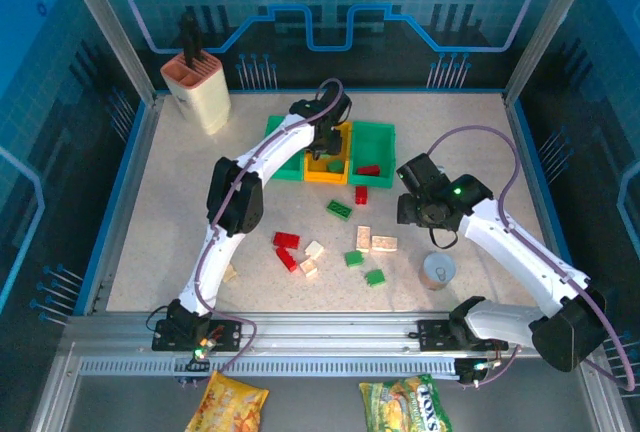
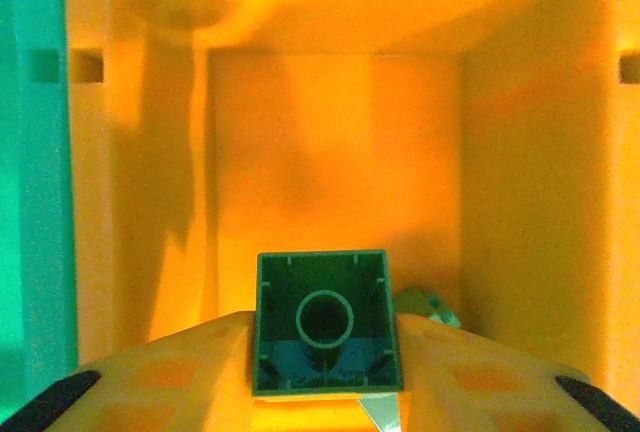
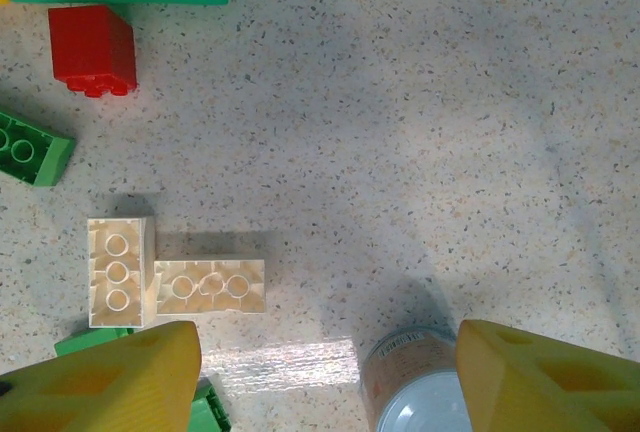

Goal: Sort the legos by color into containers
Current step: Place the lego in the container, then pick up the lego from the middle-left of the table.

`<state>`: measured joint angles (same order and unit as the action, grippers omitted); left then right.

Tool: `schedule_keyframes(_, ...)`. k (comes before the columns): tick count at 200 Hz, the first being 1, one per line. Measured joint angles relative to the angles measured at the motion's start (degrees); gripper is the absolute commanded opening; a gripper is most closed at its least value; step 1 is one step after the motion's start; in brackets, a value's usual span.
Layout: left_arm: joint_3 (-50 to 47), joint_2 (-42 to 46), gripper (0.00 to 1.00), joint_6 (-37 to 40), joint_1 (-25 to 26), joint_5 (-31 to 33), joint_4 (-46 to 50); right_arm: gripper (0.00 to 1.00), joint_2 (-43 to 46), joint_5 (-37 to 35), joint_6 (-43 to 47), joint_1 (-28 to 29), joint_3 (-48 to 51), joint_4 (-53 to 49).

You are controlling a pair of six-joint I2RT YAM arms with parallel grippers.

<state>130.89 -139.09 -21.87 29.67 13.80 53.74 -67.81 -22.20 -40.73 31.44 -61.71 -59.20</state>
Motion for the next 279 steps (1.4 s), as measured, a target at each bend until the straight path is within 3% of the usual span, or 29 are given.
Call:
schedule_keyframes(37,0.0,-0.1,0.47,0.0,0.0,-0.2,0.0,0.69,0.1,-0.4,0.0,0.0,0.0,-0.6)
schedule_keyframes(113,-5.1,2.5,0.47,-0.1,1.1,-1.7,-0.2,0.69,0.5,-0.3,0.0,0.0,-0.1,-0.7)
schedule_keyframes(221,-30.5,23.7,0.48,-2.3,3.6,-5.2,-4.8,0.68,-7.0,4.9,0.0,0.2,1.7,4.9)
schedule_keyframes(279,-46.9,31.4,0.49,-4.0,8.8,-7.5,-5.5,0.68,-8.9,5.8,0.0,0.7,1.7,6.4)
